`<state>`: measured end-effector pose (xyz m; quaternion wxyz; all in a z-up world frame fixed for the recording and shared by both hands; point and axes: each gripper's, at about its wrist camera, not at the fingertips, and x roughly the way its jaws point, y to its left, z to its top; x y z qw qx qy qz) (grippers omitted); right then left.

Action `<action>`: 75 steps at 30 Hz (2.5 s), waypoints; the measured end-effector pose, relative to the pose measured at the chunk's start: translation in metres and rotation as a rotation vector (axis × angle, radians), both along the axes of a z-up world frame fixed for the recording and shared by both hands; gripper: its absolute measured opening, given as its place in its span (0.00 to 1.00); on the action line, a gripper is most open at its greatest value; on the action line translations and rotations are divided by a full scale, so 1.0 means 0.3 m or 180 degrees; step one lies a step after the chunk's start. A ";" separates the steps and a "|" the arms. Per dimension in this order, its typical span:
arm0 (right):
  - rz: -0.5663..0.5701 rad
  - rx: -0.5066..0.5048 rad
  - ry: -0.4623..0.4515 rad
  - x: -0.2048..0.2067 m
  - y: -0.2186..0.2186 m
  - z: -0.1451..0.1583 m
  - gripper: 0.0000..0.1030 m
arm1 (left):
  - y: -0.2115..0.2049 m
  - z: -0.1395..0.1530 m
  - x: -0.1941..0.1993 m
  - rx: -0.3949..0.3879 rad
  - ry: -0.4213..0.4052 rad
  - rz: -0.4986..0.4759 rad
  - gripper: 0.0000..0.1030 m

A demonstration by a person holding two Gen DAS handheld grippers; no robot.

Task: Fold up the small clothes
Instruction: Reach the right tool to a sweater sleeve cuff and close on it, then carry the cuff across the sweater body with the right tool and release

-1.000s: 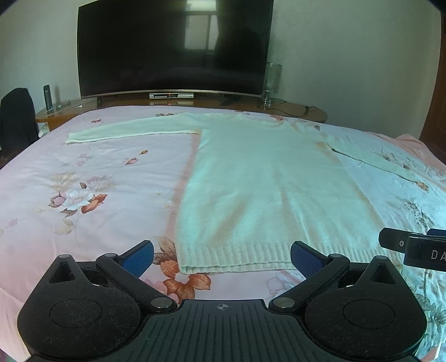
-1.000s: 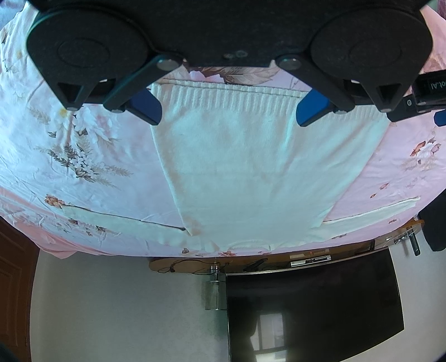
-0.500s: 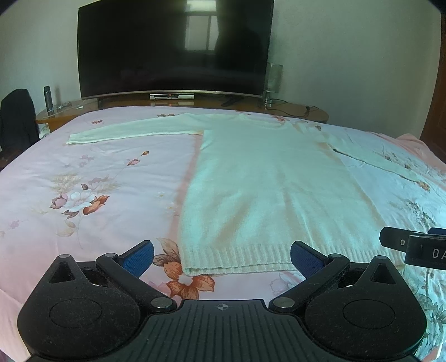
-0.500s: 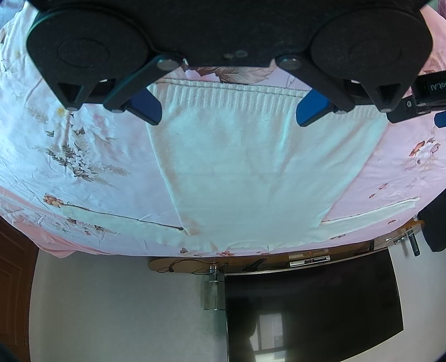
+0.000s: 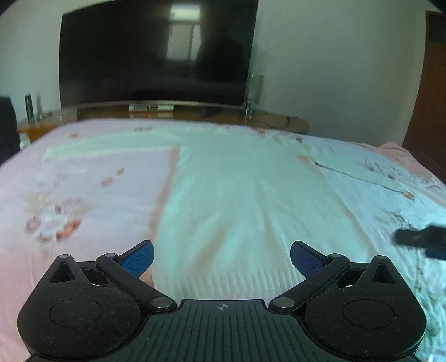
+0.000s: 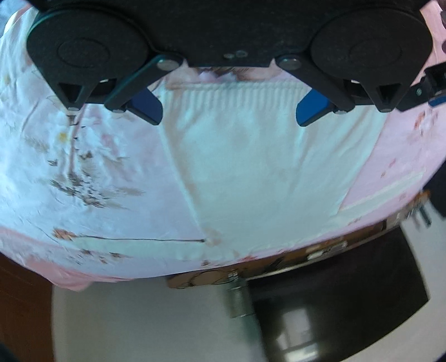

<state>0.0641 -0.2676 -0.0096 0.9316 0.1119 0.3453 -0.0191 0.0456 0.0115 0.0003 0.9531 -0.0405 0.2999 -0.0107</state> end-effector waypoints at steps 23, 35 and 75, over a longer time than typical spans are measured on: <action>-0.1780 0.1155 -0.0416 0.759 -1.036 -0.175 0.45 | -0.101 -0.106 0.692 0.0194 0.0518 0.0491 1.00; -0.1931 0.1407 -0.0412 0.919 -1.166 -0.339 0.21 | 0.064 -0.151 0.764 0.0151 0.0686 0.1216 1.00; 0.1017 0.0012 -0.0337 1.161 0.443 -0.159 0.23 | 0.513 -0.174 0.928 -0.0327 0.0448 0.0518 0.64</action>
